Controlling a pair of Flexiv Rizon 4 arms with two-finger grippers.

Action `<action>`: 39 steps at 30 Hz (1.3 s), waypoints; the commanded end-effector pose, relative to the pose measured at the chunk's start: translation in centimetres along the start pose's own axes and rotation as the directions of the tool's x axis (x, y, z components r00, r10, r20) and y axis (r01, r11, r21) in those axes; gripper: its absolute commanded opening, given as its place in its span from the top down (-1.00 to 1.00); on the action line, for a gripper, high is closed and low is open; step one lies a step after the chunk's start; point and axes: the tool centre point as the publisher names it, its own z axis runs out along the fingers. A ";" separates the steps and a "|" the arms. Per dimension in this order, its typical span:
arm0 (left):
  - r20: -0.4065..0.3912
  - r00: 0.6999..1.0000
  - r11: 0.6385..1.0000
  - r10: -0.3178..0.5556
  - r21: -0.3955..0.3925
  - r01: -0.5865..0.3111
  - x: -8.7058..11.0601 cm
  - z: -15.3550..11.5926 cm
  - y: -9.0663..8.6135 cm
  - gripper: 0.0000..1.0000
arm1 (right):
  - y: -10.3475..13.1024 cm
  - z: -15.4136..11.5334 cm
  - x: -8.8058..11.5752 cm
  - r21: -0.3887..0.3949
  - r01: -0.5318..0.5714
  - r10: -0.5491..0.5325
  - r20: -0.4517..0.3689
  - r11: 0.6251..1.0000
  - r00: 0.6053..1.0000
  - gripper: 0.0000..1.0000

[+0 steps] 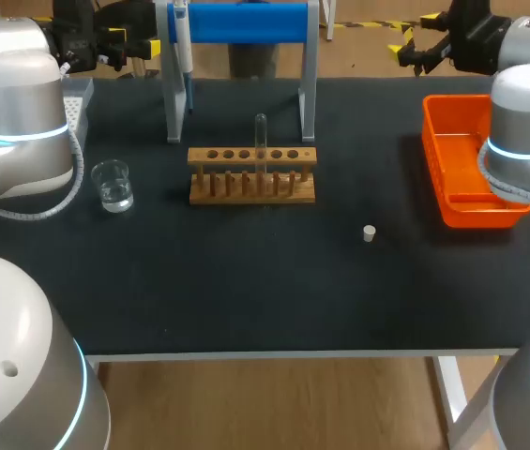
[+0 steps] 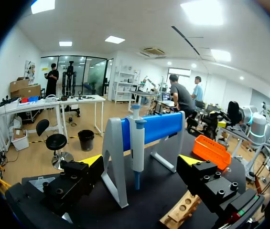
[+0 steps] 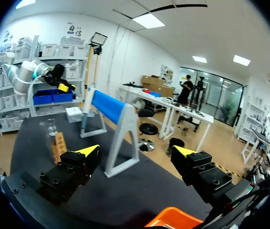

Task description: Invert the test tube, pick up the pipette, mount the tip to pipette, aspirate from beaker and dispense into the tube, eject the tip, return the pipette, and cap with the stopper.

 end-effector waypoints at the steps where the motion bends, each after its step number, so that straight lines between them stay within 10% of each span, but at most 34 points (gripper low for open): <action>1: -0.003 1.000 1.000 -0.001 -0.001 0.001 -0.1 0.0 0.0 -1.00 | -0.2 -4.7 3.9 -0.029 0.018 -0.019 -0.058 0.999 0.998 -1.00; 19: -0.003 1.000 1.000 -0.001 -0.001 0.001 -0.1 0.0 0.0 -1.00 | -4.5 -8.0 18.9 -0.115 -0.020 -0.013 -0.279 0.993 0.960 -1.00; 39: -0.003 1.000 1.000 -0.001 -0.001 0.001 -0.1 0.0 0.0 -1.00 | -6.0 -7.9 22.6 -0.126 0.032 -0.070 -0.302 0.991 0.951 -1.00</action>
